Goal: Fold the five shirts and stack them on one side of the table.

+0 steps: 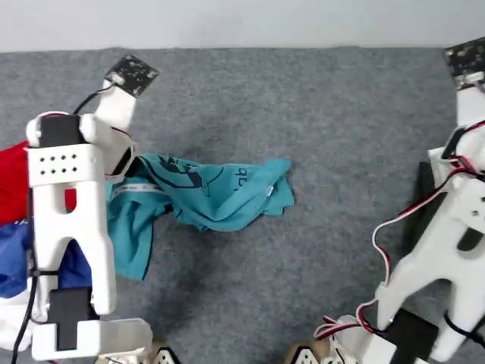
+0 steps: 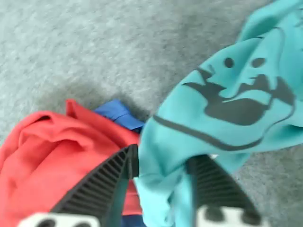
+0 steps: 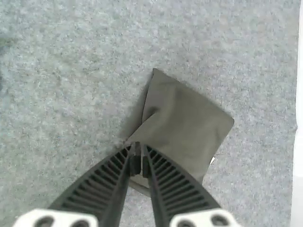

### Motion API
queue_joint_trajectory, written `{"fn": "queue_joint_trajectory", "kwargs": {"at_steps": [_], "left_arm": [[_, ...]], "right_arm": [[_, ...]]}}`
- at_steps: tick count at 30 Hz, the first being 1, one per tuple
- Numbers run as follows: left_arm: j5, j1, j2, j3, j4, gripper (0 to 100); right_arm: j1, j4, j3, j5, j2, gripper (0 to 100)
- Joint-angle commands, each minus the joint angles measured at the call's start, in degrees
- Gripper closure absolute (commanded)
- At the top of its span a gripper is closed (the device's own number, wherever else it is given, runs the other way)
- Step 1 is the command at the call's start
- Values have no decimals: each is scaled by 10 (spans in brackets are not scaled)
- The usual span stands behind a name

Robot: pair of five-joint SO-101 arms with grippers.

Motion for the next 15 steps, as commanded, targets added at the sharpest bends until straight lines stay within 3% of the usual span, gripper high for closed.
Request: {"fn": "queue_joint_trajectory", "kwargs": {"at_steps": [1, 7, 10, 15], "left_arm": [[-7, -1, -27, -20, 17, 786], [-8, 21, -33, -32, 39, 786], [-8, 55, -33, -95, 98, 786], [11, 108, -54, -116, 103, 784]], "right_arm": [[-17, 7, -24, 1, -22, 991], [-49, 9, 27, 1, -23, 991], [-53, 22, 62, 0, -25, 990], [-51, 35, 101, 0, -29, 990]]}}
